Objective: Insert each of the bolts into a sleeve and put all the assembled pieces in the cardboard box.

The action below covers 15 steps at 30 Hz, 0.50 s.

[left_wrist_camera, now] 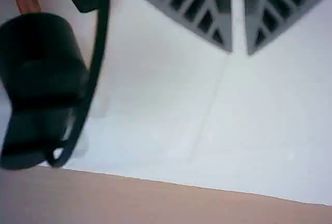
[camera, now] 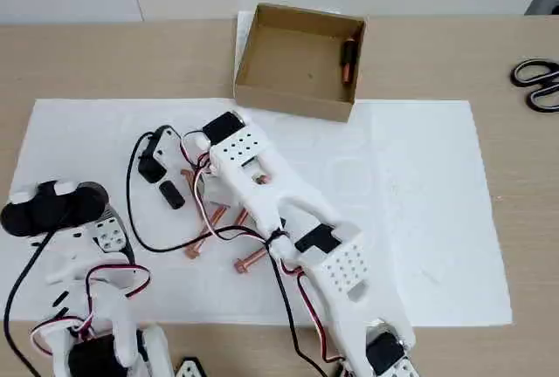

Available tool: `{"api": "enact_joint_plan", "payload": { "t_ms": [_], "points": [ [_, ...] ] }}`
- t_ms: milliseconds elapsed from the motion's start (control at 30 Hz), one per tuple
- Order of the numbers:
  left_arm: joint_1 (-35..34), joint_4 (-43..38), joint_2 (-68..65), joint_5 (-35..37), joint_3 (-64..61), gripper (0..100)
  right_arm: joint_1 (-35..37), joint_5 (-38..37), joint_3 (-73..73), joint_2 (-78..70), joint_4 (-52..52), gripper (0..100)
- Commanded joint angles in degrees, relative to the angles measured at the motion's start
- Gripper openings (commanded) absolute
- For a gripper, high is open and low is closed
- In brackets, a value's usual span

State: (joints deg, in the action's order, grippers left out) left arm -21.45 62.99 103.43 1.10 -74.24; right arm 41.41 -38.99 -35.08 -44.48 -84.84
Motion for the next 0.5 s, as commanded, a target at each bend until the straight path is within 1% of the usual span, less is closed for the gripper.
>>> {"api": "enact_joint_plan", "payload": {
  "t_ms": [0, 200, 267, 367, 400, 467],
  "points": [
    [-0.2, -1.2, 0.5, 0.0, -0.4, 1, 0.2, -0.4, -0.1, -1.5, -1.1, 22.6],
    [-0.2, -1.4, 0.5, 0.0, -1.6, 1, -0.5, -0.4, -0.1, -2.1, -1.4, 22.1],
    [-0.2, -1.4, 0.5, 0.0, -1.6, 1, -0.5, -0.4, -0.1, -2.1, -1.4, 16.9],
    [-0.2, -1.4, 0.5, 0.0, -1.6, 1, -0.5, -0.4, -0.1, -2.1, -1.4, 1.8],
    [-0.2, -1.4, 0.5, 0.0, -1.6, 1, -0.5, -0.3, -0.1, -2.1, -1.4, 0.0],
    [-0.2, -1.4, 0.5, 0.0, -1.6, 1, -0.5, -0.2, -0.1, -2.1, -1.5, 4.1]
  ]
}}
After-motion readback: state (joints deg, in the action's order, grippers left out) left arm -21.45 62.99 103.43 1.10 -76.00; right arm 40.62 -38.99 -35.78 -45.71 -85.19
